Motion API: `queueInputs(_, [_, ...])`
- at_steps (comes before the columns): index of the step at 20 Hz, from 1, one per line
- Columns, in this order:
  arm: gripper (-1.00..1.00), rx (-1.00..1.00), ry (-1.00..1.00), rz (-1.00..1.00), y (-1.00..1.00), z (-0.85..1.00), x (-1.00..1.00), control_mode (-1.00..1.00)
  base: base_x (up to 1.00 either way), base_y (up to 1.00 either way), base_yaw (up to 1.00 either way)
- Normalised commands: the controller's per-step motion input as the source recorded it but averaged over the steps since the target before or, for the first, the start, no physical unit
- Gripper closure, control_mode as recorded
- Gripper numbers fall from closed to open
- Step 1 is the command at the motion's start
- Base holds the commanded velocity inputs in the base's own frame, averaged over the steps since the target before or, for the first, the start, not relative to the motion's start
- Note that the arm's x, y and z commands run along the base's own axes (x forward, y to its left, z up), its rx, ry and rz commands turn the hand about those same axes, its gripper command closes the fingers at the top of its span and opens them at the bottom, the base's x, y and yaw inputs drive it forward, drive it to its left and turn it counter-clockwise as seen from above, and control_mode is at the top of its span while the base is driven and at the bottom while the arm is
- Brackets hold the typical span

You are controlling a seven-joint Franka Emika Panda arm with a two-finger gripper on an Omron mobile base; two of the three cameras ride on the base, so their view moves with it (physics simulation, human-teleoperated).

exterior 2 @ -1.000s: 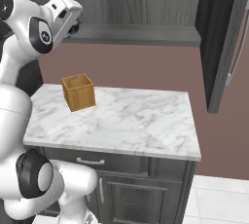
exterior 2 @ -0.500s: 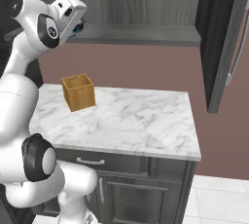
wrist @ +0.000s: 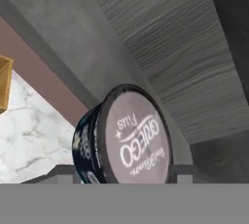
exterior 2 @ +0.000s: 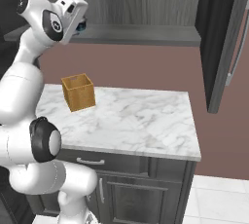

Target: Pick the jam and yogurt from the counter and place them in the cabinets closest to them.

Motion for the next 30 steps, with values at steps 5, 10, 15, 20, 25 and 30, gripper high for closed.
queueInputs(5, [1.00,-0.06,0.00,0.00,0.06,-0.12,0.27,-1.00,0.00,0.00,0.00])
queueInputs(10, [1.00,0.00,0.01,-0.01,0.00,0.00,0.39,-1.00,0.00,0.00,0.00])
queueInputs(15, [1.00,0.00,0.03,-0.02,0.01,0.00,0.48,-1.00,0.00,0.00,0.00])
queueInputs(20, [1.00,0.00,0.03,-0.03,0.07,0.00,0.49,-1.00,0.00,0.00,0.00])
queueInputs(25, [1.00,-0.01,0.02,-0.04,0.10,-0.01,0.48,-1.00,0.00,0.00,0.00])
queueInputs(30, [1.00,-0.01,0.01,-0.04,0.10,-0.01,0.44,-1.00,0.00,0.00,0.00])
